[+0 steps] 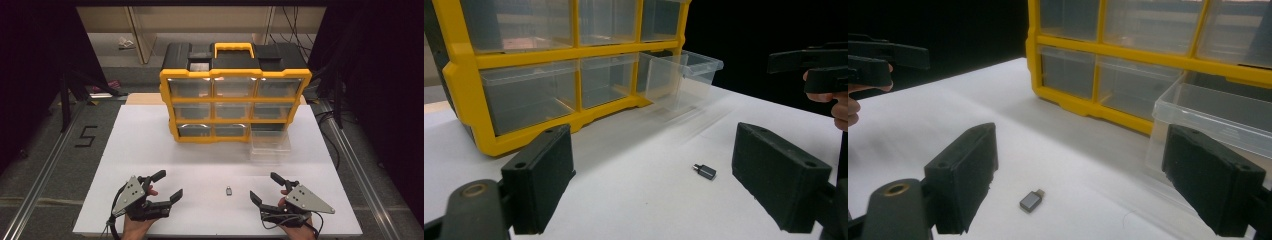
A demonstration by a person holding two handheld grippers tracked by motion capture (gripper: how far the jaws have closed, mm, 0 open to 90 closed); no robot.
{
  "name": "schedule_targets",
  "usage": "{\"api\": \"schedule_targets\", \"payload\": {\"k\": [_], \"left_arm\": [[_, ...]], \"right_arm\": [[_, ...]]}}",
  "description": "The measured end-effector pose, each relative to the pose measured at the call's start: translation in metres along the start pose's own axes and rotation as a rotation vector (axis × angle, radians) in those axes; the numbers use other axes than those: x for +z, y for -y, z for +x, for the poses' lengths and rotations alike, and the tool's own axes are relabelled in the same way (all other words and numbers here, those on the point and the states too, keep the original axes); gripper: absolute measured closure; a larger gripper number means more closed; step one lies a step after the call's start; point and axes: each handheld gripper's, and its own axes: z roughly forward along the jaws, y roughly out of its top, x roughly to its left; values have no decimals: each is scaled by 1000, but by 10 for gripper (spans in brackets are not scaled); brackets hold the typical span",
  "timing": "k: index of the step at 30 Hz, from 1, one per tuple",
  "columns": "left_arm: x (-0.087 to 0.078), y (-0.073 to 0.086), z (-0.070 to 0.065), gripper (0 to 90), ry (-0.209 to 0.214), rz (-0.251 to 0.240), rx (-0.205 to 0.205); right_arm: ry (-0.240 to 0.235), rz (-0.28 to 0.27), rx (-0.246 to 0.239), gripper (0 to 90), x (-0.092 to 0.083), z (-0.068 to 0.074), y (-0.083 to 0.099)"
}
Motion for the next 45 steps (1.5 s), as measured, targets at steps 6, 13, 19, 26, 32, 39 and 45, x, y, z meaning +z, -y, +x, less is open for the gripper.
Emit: {"api": "schedule_targets", "payload": {"k": [6, 13, 19, 26, 32, 39, 45], "left_arm": [[0, 0, -1, 169, -3, 2, 5], [0, 0, -1, 167, 2, -2, -5], [0, 0, -1, 167, 0, -4, 1], [0, 0, -1, 167, 0, -3, -7], [0, 0, -1, 167, -2, 1, 2], [0, 1, 0, 167, -1, -3, -9], [0, 1, -1, 167, -3, -2, -2]], "right_arm": [[-2, 9, -5, 157, 2, 1, 0], [-1, 36, -28, 161, 6, 4, 0], [-1, 61, -45, 162, 9, 6, 0], [-12, 156, -84, 169, 16, 6, -2], [-16, 220, -98, 173, 23, 8, -6], [-31, 325, -115, 194, 36, 9, -12], [-31, 407, -127, 225, 51, 10, -21]]}}
